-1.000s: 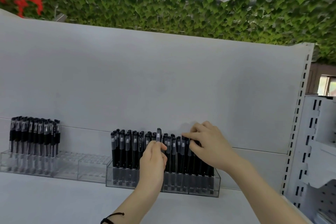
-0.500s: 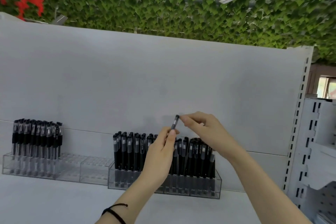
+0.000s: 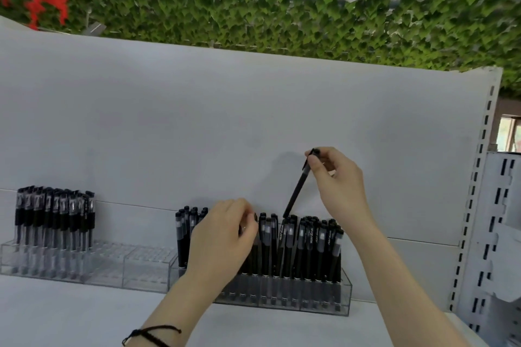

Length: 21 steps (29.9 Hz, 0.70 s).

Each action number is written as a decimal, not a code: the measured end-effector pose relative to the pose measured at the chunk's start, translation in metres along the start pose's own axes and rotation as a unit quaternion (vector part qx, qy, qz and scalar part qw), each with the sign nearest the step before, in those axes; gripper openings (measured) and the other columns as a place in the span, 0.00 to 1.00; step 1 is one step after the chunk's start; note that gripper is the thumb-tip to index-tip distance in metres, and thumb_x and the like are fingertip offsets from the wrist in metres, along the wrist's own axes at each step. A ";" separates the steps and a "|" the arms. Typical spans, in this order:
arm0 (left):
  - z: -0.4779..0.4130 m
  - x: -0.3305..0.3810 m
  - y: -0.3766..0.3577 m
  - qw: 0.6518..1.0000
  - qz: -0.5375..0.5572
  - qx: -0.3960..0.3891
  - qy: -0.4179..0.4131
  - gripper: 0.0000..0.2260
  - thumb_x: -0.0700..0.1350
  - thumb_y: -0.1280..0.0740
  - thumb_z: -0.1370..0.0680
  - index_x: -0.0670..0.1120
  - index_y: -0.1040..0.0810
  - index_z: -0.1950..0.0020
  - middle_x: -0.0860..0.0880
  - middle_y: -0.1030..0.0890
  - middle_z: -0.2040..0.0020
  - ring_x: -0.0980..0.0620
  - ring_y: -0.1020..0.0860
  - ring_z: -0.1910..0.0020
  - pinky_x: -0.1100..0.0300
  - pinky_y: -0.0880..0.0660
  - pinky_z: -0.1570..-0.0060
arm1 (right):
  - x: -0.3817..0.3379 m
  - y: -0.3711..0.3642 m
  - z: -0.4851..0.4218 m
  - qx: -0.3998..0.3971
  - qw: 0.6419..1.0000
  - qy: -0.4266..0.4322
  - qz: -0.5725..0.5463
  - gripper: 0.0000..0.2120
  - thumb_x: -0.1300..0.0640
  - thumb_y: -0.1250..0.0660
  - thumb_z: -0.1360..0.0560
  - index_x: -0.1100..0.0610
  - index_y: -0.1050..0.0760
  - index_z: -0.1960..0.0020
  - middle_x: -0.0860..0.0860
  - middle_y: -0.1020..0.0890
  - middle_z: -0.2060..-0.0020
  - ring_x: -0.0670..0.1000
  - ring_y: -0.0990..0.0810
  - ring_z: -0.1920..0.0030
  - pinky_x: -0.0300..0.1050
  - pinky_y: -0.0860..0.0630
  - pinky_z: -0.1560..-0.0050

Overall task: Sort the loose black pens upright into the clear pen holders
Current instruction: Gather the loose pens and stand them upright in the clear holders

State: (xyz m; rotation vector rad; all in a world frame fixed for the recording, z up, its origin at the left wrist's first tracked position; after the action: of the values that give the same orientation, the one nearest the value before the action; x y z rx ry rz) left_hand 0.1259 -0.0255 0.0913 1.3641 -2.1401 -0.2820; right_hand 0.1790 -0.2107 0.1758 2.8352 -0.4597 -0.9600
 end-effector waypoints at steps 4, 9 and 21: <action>0.002 0.004 -0.001 1.000 -0.014 0.005 -0.011 0.04 0.47 0.38 0.22 0.53 0.26 0.56 0.59 0.27 0.65 0.60 0.30 0.63 0.66 0.33 0.68 | 0.011 -0.021 0.002 -0.057 0.995 -0.002 0.077 0.04 0.55 0.36 0.21 0.51 0.22 0.50 0.43 0.18 0.62 0.38 0.23 0.61 0.35 0.29 0.60; 0.005 0.002 -0.002 0.999 -0.037 0.001 -0.025 0.04 0.47 0.37 0.22 0.53 0.26 0.57 0.57 0.27 0.69 0.58 0.29 0.69 0.63 0.31 0.71 | 0.017 -0.031 0.004 -0.077 0.990 0.000 0.120 0.06 0.54 0.35 0.22 0.52 0.20 0.50 0.42 0.18 0.63 0.43 0.25 0.63 0.46 0.27 0.59; 0.010 0.012 0.001 0.994 -0.066 0.036 -0.077 0.12 0.52 0.43 0.26 0.53 0.34 0.69 0.55 0.31 0.78 0.56 0.32 0.79 0.65 0.39 0.79 | 0.028 -0.043 0.017 -0.143 0.968 -0.030 0.205 0.05 0.54 0.31 0.25 0.47 0.28 0.54 0.39 0.21 0.63 0.45 0.21 0.57 0.46 0.24 0.55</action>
State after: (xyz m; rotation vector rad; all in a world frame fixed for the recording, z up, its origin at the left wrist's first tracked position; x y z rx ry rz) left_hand 0.1160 -0.0365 0.0878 1.5757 -2.2065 -0.3767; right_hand 0.2006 -0.1786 0.1377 2.3322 -0.8028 -0.9389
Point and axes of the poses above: each hand's wrist, its own z-axis away from the middle knuckle, its own y-axis out of the back of the hand, x = y × z, the point moved 9 cm from there along -z, towards the middle knuckle
